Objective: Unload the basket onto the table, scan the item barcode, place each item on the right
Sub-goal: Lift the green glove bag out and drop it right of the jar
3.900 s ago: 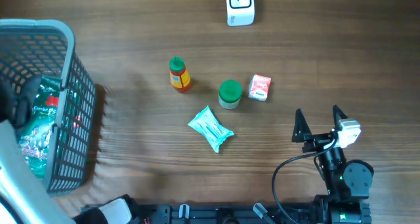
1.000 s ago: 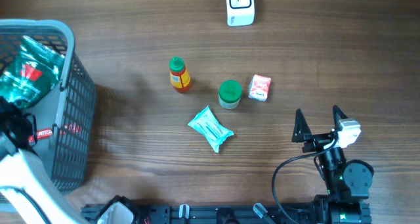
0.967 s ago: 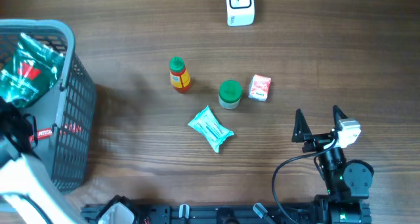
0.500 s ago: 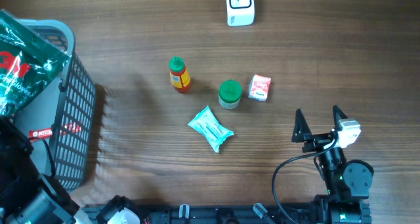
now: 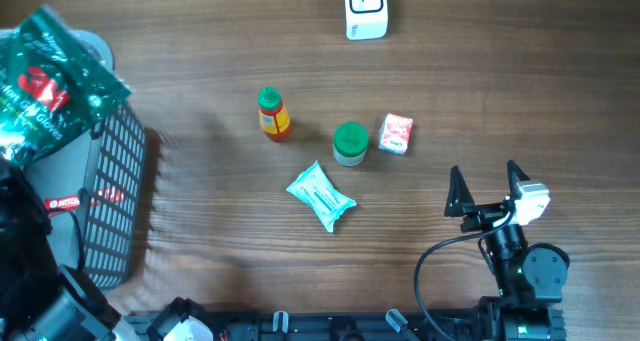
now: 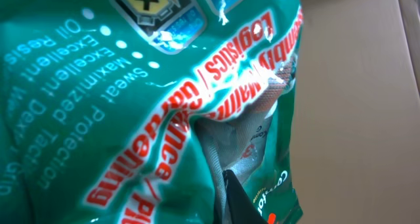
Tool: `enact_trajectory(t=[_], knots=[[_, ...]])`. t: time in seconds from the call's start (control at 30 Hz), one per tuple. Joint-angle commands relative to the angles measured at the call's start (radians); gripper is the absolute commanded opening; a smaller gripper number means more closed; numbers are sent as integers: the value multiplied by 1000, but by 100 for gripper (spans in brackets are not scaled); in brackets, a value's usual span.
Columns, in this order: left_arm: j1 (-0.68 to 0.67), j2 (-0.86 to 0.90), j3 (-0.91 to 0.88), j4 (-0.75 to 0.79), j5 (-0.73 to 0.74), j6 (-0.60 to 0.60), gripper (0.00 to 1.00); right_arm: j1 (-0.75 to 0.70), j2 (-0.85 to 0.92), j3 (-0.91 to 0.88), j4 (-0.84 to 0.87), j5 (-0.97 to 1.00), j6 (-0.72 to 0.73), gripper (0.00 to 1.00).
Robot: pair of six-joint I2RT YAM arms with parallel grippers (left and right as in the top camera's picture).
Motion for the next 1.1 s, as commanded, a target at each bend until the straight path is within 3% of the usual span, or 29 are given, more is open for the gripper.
enact_trajectory(t=[0.0,0.1,0.2,0.27,0.37,0.6,0.7,0.8,1.07], knots=[[1,-3,33,31,237,179,4,4,-6,0,5,6,19,100],[1,-3,33,73,506,313,4,4,-6,0,5,6,19,100],[-3,-3,33,158,878,431,4,4,-6,0,5,6,19,100],[-45,-3,32,158,971,511,4,4,-6,0,5,5,18,100],[-189,-2,32,117,974,661,4,4,-6,0,5,6,19,100],[-749,109,32,100,511,773,4,4,-6,0,5,5,19,100],[-1017,273,33,102,165,774,4,4,-6,0,5,6,19,100],[-1197,449,37,113,-55,773,4,4,-6,0,5,6,19,100],[-1459,744,118,136,-261,774,4,4,-6,0,5,6,19,100]])
